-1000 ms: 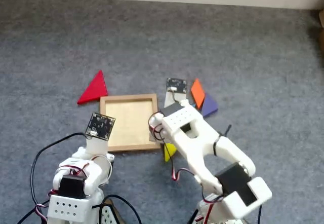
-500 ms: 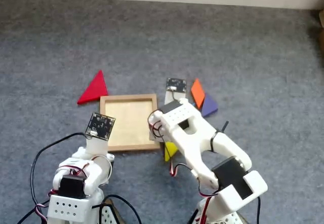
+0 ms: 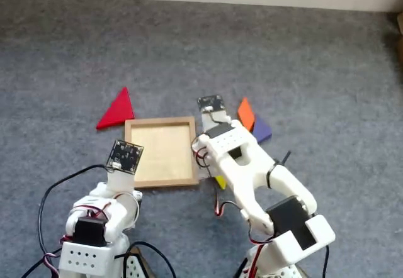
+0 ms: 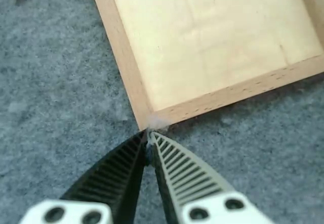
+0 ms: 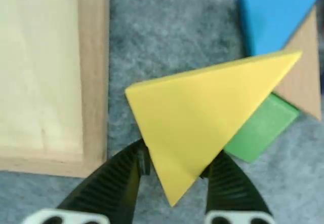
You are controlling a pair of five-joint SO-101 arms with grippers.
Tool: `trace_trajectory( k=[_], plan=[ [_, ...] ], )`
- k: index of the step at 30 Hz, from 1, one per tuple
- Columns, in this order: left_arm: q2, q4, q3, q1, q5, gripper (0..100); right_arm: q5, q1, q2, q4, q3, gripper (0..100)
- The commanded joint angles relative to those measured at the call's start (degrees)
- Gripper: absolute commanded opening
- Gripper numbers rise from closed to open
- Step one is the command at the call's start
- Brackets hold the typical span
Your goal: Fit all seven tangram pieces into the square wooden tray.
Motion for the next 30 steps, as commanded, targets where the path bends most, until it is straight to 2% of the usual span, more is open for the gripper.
trace_trajectory(
  k=[1,6,11,15,19,23,30],
  plan=[
    [-2.77,0.35,1.19,0.75,0.35,1,2.73,-0.4,-0.22,-0.57,-2.07,9.1],
    [-2.77,0.35,1.19,0.75,0.35,1,2.81,-0.4,-3.03,-0.48,-1.71,9.0],
    [-2.77,0.35,1.19,0.75,0.35,1,2.99,-0.4,-14.11,-0.57,-0.66,0.5],
    [-2.77,0.35,1.19,0.75,0.35,1,2.99,-0.57,-19.82,-1.01,2.68,0.5],
    [-2.77,0.35,1.19,0.75,0.35,1,3.87,-0.66,-20.35,-1.01,3.21,0.5],
    [-2.77,0.35,1.19,0.75,0.35,1,9.93,-0.75,-20.44,-1.01,3.21,0.5],
    [-2.77,0.35,1.19,0.75,0.35,1,10.11,-0.84,-20.79,-0.57,2.15,0.5]
  ],
)
